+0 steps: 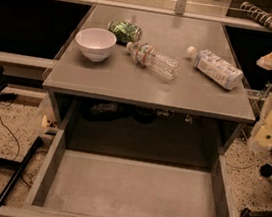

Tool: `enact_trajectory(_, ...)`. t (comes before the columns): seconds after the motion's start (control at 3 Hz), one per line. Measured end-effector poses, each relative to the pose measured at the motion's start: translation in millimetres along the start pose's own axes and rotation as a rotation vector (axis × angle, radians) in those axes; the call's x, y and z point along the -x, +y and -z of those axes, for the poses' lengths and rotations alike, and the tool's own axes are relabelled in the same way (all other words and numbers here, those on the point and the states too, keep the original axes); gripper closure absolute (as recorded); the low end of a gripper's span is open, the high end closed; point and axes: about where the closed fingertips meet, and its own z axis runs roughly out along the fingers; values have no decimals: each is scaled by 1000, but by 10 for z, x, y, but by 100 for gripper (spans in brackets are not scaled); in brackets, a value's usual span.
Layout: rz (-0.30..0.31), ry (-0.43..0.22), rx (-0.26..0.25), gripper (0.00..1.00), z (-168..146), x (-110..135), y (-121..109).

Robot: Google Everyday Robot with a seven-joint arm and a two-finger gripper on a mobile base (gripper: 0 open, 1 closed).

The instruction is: Place water bottle into top drawer

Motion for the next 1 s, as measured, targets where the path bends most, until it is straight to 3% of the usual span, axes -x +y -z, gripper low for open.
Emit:
enact_trajectory(0.33,1,-4,-4,0,3,15,-11)
enact_trajectory(0.67,8,-74,-2,0,-114,181,-170)
enact_trajectory(1.0,8,-193,1,0,-345,393,-444)
